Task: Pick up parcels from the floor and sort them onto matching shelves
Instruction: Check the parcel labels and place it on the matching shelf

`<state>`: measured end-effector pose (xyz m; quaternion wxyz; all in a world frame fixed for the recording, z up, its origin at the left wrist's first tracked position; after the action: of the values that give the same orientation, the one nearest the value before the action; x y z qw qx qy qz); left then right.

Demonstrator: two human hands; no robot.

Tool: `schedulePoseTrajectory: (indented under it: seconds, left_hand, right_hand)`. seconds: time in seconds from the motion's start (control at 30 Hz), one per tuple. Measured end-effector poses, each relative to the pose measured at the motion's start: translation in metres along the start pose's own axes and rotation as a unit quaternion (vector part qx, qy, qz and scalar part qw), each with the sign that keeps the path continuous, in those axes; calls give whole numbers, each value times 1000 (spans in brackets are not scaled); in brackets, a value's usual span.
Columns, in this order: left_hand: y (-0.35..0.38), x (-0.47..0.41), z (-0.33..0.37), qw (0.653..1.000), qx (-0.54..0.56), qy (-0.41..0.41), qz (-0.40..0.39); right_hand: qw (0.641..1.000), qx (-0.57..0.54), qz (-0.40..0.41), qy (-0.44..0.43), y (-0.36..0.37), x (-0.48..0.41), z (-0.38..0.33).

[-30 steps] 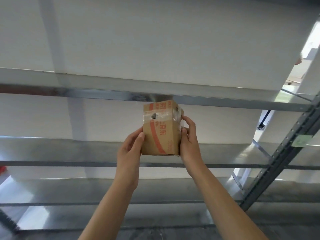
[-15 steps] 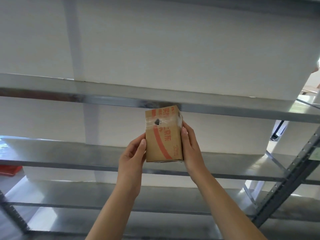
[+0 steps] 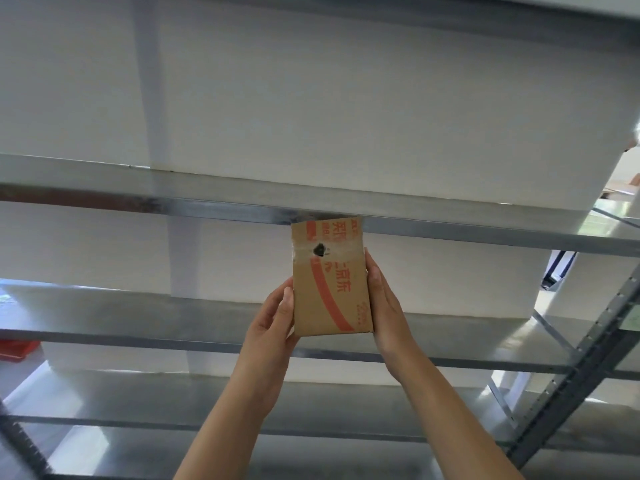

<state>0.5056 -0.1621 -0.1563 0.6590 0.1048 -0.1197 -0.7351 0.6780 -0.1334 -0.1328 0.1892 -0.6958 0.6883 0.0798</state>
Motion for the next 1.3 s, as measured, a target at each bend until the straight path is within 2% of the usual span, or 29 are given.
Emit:
schedulePoseTrajectory:
  seconds: [0.23, 0.33, 0.5, 0.67, 0.77, 1.13, 1.3]
  left_hand:
    - [2, 2, -12, 999, -16, -10, 31]
    - [0, 1, -11, 999, -28, -11, 36]
    - [-2, 0, -12, 997, -60, 1, 52]
    - [2, 4, -8, 996, -66, 12, 66]
    - [1, 5, -7, 995, -87, 14, 53]
    - [-16, -2, -10, 991, -131, -1, 21]
    - [-12, -1, -9, 995, -88, -5, 41]
  right_hand:
    - [988, 138, 50, 41, 3, -5, 16]
    - [981, 178, 73, 34, 3, 1, 6]
    - [986, 150, 52, 48, 2, 4, -3]
    - [987, 78, 43, 133, 2, 8, -2]
    - [986, 67, 39, 144, 1, 10, -4]
    - [995, 30, -9, 95, -13, 16, -8]
    - [996, 10, 13, 90, -13, 15, -10]
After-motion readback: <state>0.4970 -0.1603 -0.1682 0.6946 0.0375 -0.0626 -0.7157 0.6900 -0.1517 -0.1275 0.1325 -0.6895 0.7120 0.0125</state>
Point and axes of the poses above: each hand's wrist, its own x-axis away from the middle knuckle, its own y-axis out of the palm, z = x × y, the point moved 1 cm from there along -x, towards the middle knuckle, and after that the axes turned 7 degrees about -y, right-handed, at the moved point
